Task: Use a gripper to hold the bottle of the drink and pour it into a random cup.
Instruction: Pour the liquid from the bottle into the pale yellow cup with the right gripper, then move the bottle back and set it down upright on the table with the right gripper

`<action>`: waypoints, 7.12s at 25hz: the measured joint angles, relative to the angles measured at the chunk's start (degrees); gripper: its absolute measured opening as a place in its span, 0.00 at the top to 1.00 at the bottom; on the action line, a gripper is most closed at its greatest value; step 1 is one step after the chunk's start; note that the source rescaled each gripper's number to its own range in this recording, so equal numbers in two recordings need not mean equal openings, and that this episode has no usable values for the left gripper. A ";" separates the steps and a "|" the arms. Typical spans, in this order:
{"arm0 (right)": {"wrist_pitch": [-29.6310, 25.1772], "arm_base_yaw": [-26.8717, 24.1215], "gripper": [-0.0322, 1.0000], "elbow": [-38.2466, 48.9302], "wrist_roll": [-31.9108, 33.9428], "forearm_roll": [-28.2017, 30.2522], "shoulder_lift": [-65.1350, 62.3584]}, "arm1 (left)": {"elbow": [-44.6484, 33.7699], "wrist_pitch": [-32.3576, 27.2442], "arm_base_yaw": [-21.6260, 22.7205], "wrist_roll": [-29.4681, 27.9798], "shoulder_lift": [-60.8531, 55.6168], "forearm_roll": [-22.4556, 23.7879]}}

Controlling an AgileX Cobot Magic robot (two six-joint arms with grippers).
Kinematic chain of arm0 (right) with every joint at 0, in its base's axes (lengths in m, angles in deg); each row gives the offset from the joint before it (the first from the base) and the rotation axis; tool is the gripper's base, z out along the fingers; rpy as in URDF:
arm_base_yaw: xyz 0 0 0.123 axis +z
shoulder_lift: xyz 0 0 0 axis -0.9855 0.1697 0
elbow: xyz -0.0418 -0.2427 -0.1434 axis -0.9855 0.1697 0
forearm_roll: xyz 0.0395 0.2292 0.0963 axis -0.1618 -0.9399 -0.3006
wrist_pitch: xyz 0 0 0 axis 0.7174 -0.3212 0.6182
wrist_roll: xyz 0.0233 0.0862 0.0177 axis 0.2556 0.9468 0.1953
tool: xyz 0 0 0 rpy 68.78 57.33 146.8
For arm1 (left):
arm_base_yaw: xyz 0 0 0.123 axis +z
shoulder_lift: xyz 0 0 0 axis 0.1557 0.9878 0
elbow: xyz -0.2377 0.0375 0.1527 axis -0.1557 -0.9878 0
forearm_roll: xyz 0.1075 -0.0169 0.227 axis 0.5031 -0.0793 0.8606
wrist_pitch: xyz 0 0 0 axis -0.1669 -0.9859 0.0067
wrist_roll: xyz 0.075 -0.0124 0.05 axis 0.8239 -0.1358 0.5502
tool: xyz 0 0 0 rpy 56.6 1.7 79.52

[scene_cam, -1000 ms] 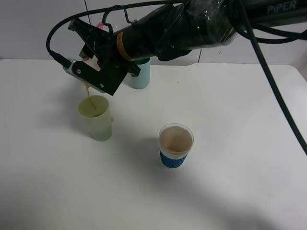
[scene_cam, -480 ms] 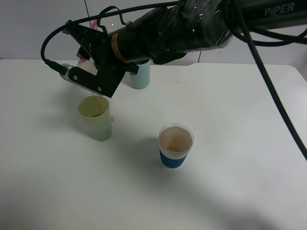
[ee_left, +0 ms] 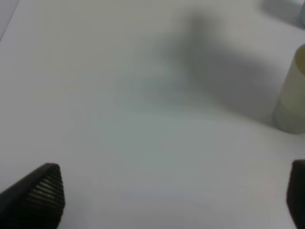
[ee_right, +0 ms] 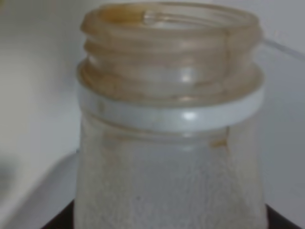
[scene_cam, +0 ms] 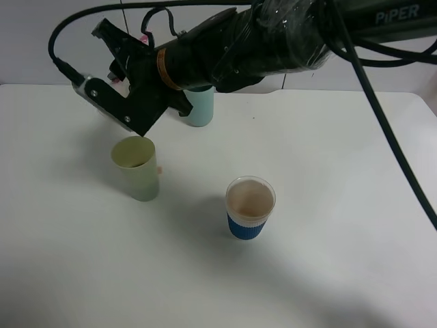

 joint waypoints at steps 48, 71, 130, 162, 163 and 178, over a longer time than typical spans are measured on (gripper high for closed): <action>-21.77 -5.50 0.94 0.00 37.35 -55.92 -12.08 | 0.00 0.00 0.00 0.00 0.00 0.00; 2.47 -16.57 0.94 20.90 20.25 -77.52 -17.48 | 0.00 0.00 0.00 0.00 0.00 -0.01; 60.04 -25.36 0.94 31.68 6.17 -85.48 11.95 | 0.00 0.00 0.00 0.00 0.00 -0.01; 63.66 -25.38 0.94 31.75 12.49 -86.53 13.83 | 0.00 0.00 0.00 0.00 0.00 -0.01; 63.66 -25.38 0.94 31.75 12.49 -86.53 13.83 | 0.00 0.00 0.00 0.00 0.00 -0.01; 62.78 -25.38 0.41 31.75 14.48 -85.31 12.42 | 0.00 0.00 0.00 0.00 0.00 -0.01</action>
